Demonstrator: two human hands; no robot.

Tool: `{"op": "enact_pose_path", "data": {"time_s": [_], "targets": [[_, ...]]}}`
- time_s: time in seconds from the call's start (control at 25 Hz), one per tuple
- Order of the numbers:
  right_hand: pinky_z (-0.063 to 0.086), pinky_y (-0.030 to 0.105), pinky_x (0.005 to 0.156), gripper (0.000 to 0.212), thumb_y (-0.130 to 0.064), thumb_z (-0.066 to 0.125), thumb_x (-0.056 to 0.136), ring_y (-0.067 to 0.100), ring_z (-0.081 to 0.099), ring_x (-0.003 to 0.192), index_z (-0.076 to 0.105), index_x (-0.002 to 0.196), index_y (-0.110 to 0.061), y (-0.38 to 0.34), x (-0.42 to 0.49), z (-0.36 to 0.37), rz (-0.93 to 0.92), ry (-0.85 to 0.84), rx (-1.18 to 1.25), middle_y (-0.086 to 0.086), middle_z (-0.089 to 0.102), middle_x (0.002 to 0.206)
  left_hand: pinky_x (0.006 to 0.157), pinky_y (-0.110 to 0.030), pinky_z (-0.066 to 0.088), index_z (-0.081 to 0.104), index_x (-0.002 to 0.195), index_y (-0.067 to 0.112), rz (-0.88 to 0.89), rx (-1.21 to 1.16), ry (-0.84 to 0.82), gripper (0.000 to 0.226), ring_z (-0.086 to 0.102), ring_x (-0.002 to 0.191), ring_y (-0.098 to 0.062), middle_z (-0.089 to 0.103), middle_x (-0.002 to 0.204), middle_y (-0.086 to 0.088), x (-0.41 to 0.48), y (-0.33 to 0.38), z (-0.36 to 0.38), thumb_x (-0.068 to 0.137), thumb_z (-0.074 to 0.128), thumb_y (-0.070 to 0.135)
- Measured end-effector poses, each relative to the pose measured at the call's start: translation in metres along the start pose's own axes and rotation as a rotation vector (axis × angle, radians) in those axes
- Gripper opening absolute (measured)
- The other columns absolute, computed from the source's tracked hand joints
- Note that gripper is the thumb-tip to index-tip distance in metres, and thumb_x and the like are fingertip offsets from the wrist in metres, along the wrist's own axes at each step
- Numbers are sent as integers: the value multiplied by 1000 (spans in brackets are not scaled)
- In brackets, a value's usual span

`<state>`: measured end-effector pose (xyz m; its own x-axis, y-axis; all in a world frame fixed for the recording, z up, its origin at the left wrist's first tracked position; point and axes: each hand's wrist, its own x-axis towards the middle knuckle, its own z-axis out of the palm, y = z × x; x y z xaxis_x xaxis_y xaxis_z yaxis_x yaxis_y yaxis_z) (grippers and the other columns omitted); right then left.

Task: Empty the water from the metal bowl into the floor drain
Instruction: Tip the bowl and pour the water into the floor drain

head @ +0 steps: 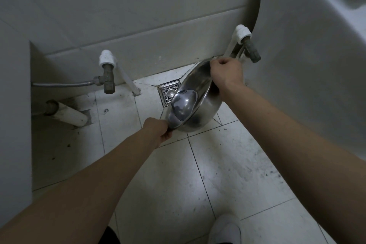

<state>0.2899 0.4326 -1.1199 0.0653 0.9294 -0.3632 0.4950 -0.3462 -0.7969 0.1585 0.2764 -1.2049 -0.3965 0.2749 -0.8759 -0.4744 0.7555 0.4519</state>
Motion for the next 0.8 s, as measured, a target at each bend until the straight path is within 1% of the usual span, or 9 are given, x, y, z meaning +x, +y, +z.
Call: {"op": "enact_pose_path", "data": {"time_s": [0.16, 0.28, 0.36, 0.48, 0.64, 0.8], "targets": [[58, 41, 86, 24, -26, 56, 96, 17, 62, 79, 75, 90, -14, -2, -1, 0, -1, -1, 3, -1, 67, 80, 35, -19, 49, 60, 83, -5, -1, -8, -13, 10, 57, 57, -22, 58, 74, -16, 0, 0, 0, 90, 62, -10], [58, 40, 85, 24, -27, 56, 97, 14, 61, 77, 75, 90, -16, -2, -2, -1, -12, -1, -11, -2, 67, 81, 36, -19, 50, 60, 93, -7, -7, -15, -18, 5, 56, 58, -22, 57, 76, -16, 0, 1, 0, 91, 61, -11], [58, 39, 84, 24, -27, 56, 98, 13, 61, 76, 73, 84, -19, -3, -1, 0, -22, -6, -16, -2, 67, 80, 36, -20, 51, 60, 95, -7, -9, -9, -26, 5, 57, 58, -22, 58, 76, -16, -1, 1, 0, 91, 61, -10], [57, 38, 80, 30, -27, 56, 97, 12, 61, 73, 66, 69, -24, -4, -2, 0, -38, 5, -29, -2, 67, 76, 36, -19, 50, 59, 90, -6, -16, -4, -26, 4, 56, 58, -22, 57, 76, -16, -3, 1, 0, 92, 61, -10], [56, 35, 74, 29, -26, 56, 95, 14, 63, 73, 67, 69, -21, -7, -4, 0, -48, 8, -53, 0, 69, 76, 37, -20, 51, 61, 96, -7, -18, -1, -34, 5, 56, 58, -21, 57, 75, -15, -3, 1, 0, 92, 61, -9], [59, 38, 79, 28, -28, 56, 97, 12, 63, 76, 65, 70, -25, -9, -7, -1, -56, 1, -61, -4, 69, 79, 37, -20, 51, 61, 97, -7, -20, 19, -37, 5, 57, 57, -21, 57, 75, -15, -3, 1, 0, 92, 61, -8]]}}
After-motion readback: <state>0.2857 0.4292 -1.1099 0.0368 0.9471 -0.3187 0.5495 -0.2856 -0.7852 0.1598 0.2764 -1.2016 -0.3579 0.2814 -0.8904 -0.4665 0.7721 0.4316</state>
